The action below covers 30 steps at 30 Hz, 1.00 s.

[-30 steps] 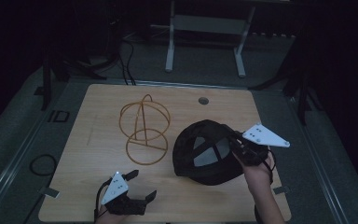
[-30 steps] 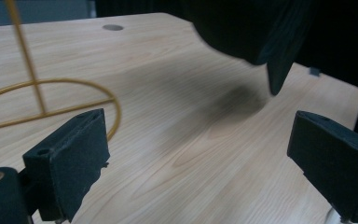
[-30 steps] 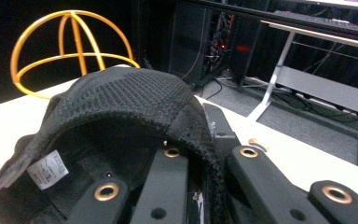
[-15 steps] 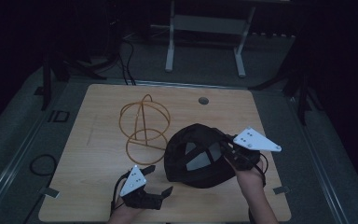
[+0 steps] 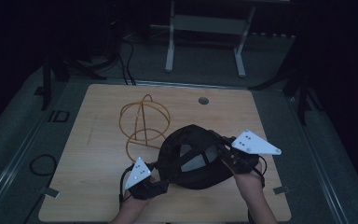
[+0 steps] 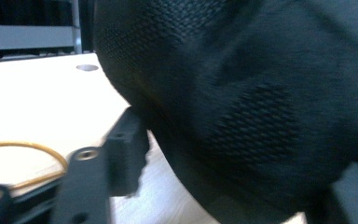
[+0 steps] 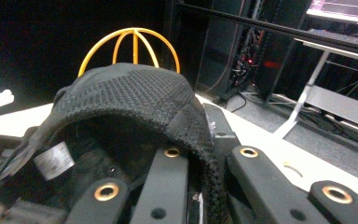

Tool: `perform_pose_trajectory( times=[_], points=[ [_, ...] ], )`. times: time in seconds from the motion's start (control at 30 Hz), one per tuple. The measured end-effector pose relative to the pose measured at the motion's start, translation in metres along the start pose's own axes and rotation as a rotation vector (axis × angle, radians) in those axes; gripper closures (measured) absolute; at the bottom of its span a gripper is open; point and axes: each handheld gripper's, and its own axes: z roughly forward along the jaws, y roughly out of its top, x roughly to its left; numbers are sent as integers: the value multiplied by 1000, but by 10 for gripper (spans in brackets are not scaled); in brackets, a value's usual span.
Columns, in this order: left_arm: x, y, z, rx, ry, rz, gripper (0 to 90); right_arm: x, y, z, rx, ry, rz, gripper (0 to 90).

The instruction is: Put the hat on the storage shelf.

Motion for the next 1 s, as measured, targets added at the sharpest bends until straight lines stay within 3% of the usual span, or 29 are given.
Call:
perform_pose_trajectory(
  times=[0.23, 0.33, 0.47, 0.67, 0.93, 1.0],
  points=[
    [1, 6, -4, -14, 97, -3, 769, 3, -4, -1, 13, 17, -8, 880],
    [-1, 8, -5, -14, 104, 5, 878, 7, -6, -1, 18, 28, -10, 880],
    [-2, 10, -5, -6, 125, 15, 890, 11, -12, -4, 20, 45, 3, 878],
    [-5, 21, -9, -36, 135, 14, 895, 11, -25, -18, 8, 61, 41, 874],
    [-6, 35, -8, -57, 158, 9, 896, 11, -45, -39, 19, 42, 54, 874],
    [-7, 38, -6, -54, 146, 9, 896, 12, -49, -43, 21, 42, 62, 873]
  ],
)
